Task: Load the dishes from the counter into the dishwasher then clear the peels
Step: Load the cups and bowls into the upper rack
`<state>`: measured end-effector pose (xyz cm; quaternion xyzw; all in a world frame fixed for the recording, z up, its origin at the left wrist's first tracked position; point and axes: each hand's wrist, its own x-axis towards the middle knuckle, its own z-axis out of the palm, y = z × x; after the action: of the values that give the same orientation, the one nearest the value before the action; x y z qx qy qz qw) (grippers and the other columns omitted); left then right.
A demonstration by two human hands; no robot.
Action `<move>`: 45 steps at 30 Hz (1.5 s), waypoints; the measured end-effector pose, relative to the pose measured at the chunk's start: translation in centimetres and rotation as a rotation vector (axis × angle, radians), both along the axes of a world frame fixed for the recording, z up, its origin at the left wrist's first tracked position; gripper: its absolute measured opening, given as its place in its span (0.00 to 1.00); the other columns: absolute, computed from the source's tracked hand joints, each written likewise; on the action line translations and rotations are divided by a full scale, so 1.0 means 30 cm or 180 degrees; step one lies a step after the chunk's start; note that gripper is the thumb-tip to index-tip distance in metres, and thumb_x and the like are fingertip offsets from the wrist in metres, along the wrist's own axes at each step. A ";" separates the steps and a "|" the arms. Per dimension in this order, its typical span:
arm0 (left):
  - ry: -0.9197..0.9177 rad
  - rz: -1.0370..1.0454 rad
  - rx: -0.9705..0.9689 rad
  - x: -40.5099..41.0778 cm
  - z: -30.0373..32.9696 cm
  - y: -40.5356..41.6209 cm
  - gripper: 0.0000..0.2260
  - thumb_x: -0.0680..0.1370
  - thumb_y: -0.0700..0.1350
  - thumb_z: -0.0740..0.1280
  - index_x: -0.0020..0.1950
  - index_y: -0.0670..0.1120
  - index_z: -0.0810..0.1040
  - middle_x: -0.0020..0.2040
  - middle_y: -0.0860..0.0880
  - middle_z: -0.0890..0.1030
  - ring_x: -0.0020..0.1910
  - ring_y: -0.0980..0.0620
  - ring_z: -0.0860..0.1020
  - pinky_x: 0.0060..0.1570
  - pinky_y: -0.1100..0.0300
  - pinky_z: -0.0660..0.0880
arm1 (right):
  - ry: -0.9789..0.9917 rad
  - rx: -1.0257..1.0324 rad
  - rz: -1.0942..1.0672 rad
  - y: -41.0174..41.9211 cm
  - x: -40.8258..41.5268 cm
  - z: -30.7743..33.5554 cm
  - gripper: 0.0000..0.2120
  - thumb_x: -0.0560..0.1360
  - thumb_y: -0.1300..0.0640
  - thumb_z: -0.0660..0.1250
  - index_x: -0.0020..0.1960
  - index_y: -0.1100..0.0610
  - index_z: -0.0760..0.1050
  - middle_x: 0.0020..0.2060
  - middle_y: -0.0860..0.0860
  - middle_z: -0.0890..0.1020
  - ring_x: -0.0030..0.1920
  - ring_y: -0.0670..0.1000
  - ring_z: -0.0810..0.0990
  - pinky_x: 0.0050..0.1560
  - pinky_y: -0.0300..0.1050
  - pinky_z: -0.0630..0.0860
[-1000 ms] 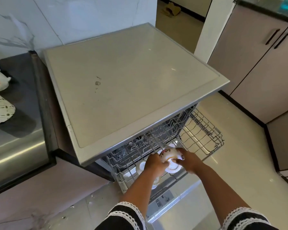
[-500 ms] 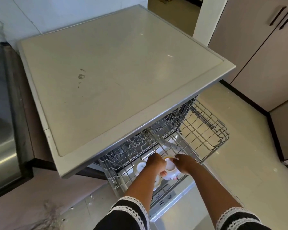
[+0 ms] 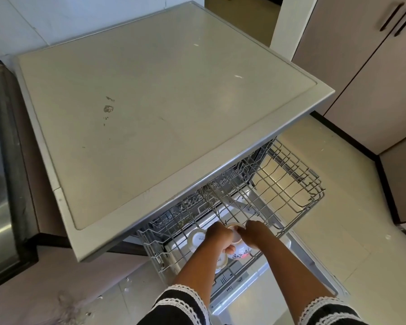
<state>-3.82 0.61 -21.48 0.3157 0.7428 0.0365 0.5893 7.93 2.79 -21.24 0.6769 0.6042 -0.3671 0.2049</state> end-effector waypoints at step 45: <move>0.2849 -0.0397 0.3181 -0.305 0.846 -0.543 0.23 0.79 0.48 0.66 0.73 0.47 0.67 0.76 0.42 0.62 0.77 0.40 0.57 0.73 0.40 0.53 | 0.0582 0.2735 0.1611 -0.423 -0.338 0.952 0.26 0.83 0.48 0.51 0.78 0.58 0.54 0.78 0.54 0.54 0.78 0.54 0.49 0.77 0.52 0.46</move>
<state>-12.99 -15.68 3.90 0.5774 0.7896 0.2073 0.0087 -2.20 -9.91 7.31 0.4974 0.8613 -0.0819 -0.0634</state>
